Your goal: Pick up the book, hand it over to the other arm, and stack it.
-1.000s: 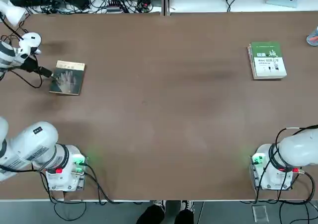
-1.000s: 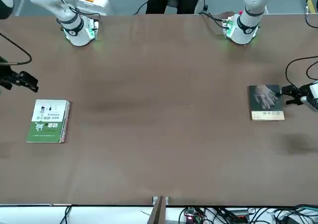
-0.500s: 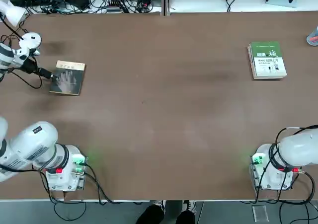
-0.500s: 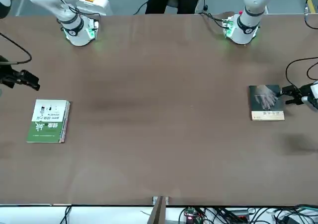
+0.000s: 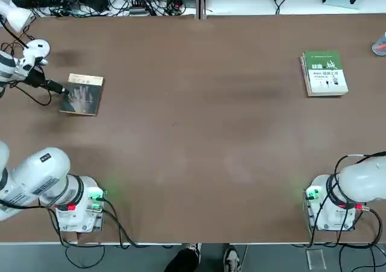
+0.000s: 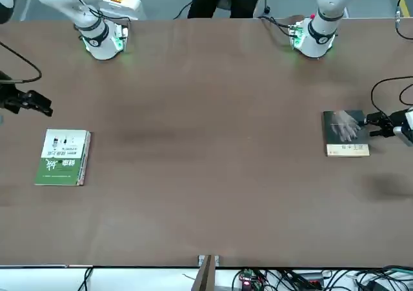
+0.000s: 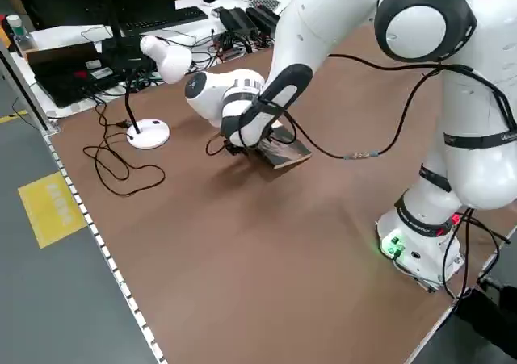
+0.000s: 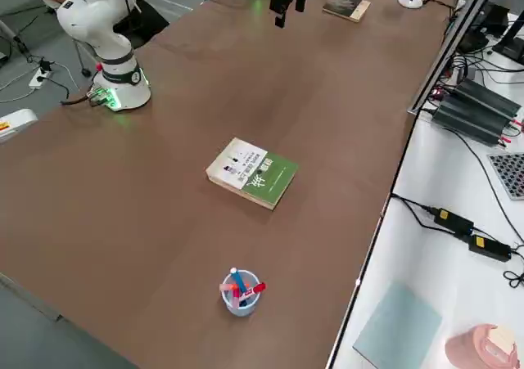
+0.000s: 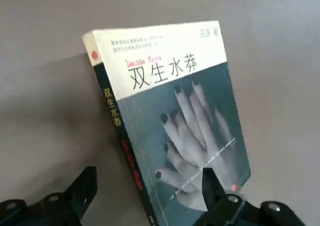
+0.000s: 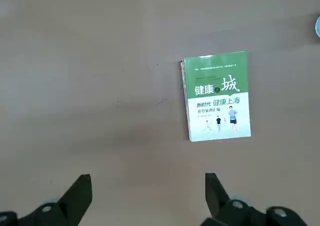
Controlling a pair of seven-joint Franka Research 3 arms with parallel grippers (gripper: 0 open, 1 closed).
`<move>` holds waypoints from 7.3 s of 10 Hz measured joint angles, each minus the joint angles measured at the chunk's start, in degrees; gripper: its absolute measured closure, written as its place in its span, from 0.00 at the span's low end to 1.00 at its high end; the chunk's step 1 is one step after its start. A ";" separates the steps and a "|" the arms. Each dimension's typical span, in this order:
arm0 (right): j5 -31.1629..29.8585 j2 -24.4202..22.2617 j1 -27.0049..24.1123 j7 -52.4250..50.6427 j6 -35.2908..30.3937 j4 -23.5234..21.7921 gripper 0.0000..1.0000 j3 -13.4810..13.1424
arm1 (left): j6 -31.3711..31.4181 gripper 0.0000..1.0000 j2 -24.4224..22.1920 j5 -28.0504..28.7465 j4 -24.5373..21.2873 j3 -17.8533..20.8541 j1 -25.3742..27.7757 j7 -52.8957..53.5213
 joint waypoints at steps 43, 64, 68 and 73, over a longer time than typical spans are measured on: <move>1.37 0.00 -0.01 -5.25 -3.61 0.00 0.00 -0.17 | -4.13 0.33 8.51 -3.34 9.30 -1.71 -0.36 0.00; 1.39 0.00 -0.02 -5.49 -3.75 0.05 0.00 -0.18 | -10.38 0.99 8.76 -3.97 11.70 -1.73 -0.34 -1.38; 1.39 0.00 -0.05 -5.51 -4.10 0.05 0.00 -0.23 | -16.55 0.99 8.76 -3.97 14.09 -1.81 -0.37 -6.84; 1.39 0.00 -0.17 -5.53 -4.22 0.05 0.00 -0.26 | -25.40 0.99 8.69 -3.97 19.65 -5.73 -0.66 -17.72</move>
